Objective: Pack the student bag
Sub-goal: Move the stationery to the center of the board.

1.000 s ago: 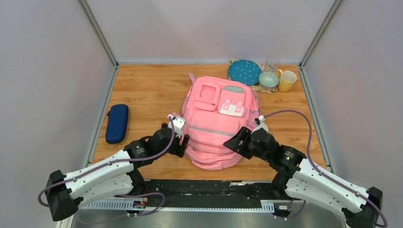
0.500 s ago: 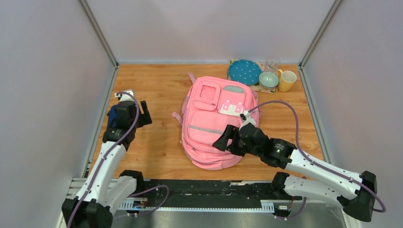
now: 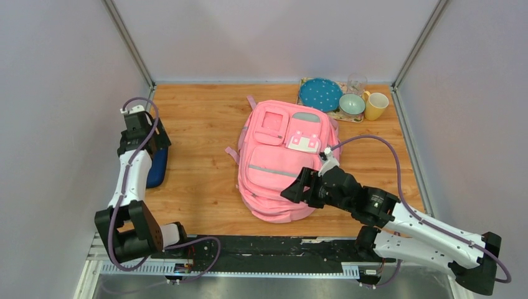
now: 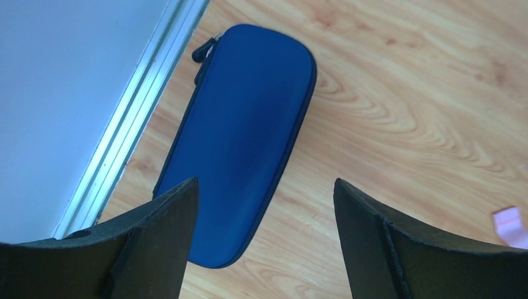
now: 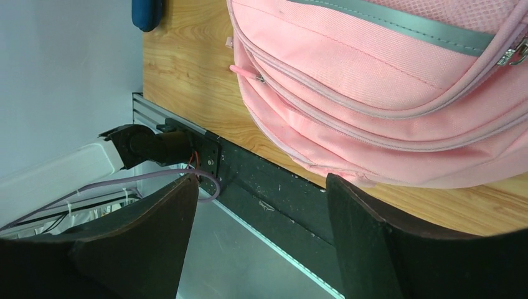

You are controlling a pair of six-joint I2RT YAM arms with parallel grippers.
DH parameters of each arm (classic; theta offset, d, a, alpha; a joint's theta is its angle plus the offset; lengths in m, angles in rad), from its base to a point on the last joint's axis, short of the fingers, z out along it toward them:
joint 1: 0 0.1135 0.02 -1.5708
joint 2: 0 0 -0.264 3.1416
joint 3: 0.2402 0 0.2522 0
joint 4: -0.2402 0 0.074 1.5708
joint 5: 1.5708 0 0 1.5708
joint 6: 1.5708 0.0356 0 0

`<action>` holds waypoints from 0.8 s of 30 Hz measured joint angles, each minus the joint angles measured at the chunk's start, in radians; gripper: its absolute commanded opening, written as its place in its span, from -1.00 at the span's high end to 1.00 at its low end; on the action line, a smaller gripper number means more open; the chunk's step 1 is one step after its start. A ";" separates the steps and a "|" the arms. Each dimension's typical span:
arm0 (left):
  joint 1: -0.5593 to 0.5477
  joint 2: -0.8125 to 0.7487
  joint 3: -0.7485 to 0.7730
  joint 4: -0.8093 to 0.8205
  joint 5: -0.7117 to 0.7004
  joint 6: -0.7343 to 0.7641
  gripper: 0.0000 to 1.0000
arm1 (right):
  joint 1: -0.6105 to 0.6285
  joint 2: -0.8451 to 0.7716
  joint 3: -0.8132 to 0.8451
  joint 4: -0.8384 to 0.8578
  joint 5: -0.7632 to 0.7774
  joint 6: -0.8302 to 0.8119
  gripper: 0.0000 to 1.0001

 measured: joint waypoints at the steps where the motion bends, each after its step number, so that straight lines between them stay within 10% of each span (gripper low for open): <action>1: 0.000 0.018 0.000 -0.002 -0.003 0.014 -0.72 | 0.000 -0.013 -0.003 -0.002 0.000 0.000 -0.57; 24: 0.094 0.283 0.012 0.025 -0.151 -0.064 -0.75 | 0.002 -0.006 -0.016 -0.036 0.000 -0.002 -0.57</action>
